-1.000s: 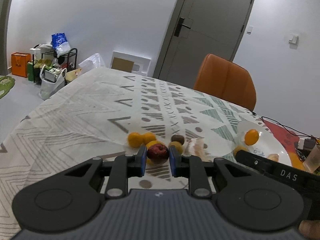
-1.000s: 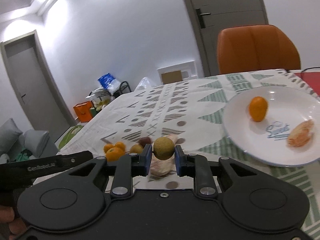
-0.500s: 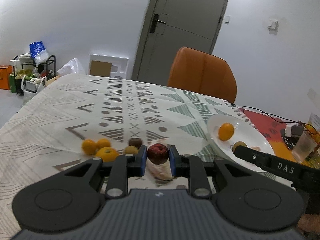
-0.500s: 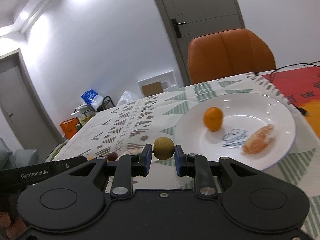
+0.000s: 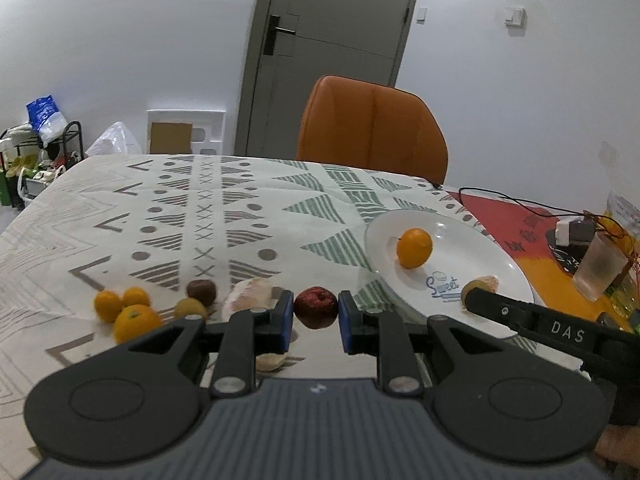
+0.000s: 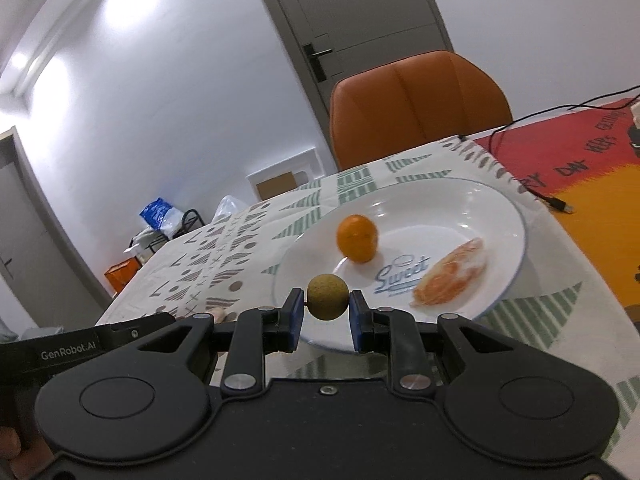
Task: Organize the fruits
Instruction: 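Carry the plum with the left tool while the right tool carries the kiwi onto the plate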
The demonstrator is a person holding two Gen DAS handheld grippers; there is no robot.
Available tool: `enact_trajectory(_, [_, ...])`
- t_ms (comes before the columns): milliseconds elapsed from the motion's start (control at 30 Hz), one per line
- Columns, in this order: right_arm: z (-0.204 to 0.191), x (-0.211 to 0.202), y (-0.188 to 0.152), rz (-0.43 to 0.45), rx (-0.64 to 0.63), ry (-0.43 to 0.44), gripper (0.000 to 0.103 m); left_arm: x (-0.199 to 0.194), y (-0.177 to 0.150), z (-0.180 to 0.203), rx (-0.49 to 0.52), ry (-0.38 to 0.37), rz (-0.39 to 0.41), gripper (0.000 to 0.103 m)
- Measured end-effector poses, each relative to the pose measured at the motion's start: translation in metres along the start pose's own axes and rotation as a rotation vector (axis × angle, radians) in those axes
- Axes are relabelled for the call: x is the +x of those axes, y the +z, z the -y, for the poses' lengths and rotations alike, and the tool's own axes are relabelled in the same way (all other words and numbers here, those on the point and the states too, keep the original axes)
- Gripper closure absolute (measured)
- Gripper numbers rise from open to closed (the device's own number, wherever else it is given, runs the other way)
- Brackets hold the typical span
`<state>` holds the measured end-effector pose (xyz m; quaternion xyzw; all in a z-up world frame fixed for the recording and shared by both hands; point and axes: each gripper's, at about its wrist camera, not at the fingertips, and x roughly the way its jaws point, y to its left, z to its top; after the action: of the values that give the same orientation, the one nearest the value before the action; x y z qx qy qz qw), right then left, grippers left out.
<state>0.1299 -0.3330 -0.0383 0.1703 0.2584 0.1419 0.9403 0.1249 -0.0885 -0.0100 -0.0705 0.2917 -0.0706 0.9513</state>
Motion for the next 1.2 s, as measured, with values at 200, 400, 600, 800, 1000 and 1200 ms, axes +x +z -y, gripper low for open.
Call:
enact_trajectory(200, [0.018, 0.000, 0.006, 0.017, 0.022, -0.022, 0.081, 0.013, 0.004, 0.015, 0.022, -0.018, -0.006, 0.081])
enact_trajectory(400, [0.034, 0.000, 0.010, 0.025, 0.044, -0.046, 0.080, 0.029, 0.008, 0.030, 0.042, -0.046, -0.021, 0.081])
enact_trajectory(600, [0.045, -0.001, 0.018, 0.043, 0.054, -0.065, 0.080, 0.040, 0.011, 0.044, 0.054, -0.066, -0.025, 0.081])
enact_trajectory(800, [0.046, 0.003, 0.022, 0.055, 0.050, -0.057, 0.080, 0.054, 0.013, 0.055, 0.064, -0.086, -0.036, 0.081])
enact_trajectory(1000, [0.047, 0.004, 0.022, 0.051, 0.061, -0.056, 0.080, 0.064, 0.014, 0.066, 0.072, -0.099, -0.043, 0.081])
enact_trajectory(1200, [0.049, 0.006, 0.023, 0.055, 0.071, -0.050, 0.080, 0.063, 0.012, 0.069, 0.098, -0.076, -0.035, 0.079])
